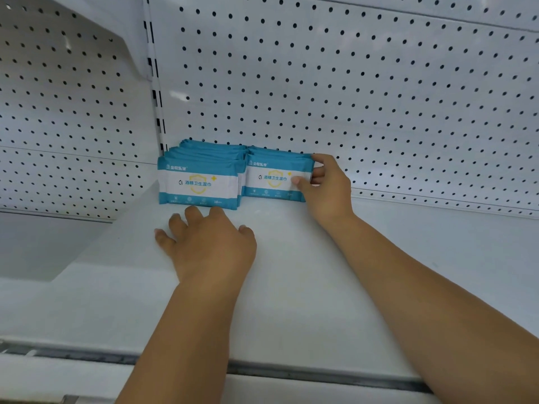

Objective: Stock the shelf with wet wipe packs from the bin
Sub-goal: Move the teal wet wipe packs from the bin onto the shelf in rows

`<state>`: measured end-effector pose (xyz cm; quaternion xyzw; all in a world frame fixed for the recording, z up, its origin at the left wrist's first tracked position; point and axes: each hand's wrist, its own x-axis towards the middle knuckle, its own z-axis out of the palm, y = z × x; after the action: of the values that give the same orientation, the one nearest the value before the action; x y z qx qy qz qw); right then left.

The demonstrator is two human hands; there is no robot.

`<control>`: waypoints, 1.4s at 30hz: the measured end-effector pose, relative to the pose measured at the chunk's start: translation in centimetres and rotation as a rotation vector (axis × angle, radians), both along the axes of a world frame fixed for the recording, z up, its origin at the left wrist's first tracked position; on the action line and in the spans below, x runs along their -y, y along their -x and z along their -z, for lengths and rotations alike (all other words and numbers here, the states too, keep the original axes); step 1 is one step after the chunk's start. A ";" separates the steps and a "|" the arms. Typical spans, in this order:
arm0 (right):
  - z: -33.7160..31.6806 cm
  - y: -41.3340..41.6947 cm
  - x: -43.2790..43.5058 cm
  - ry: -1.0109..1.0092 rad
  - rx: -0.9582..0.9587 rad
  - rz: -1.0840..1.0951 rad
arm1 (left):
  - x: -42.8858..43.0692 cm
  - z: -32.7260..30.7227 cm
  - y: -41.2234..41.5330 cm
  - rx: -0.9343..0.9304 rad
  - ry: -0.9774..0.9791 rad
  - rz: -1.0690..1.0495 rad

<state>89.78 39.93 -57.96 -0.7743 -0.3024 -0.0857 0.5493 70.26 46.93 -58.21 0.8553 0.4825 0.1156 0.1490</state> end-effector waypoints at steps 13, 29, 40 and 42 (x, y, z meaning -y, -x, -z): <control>-2.5 2.8 12.1 0.392 -0.124 -0.135 | 3.9 -1.7 0.2 0.470 0.094 0.304; -1.3 9.9 42.9 0.552 0.102 0.360 | 26.9 -1.6 -3.1 0.539 0.055 1.020; 7.1 17.1 60.9 0.587 -0.281 0.679 | 43.6 4.6 -4.3 0.441 0.231 1.390; 9.1 17.7 62.8 0.674 -0.394 0.652 | 44.2 7.6 -4.1 0.308 0.196 1.442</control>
<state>72.13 -22.86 -67.02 -0.9640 0.0535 -0.0026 0.2604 74.34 2.70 -65.76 0.9168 -0.2167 0.0643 0.3294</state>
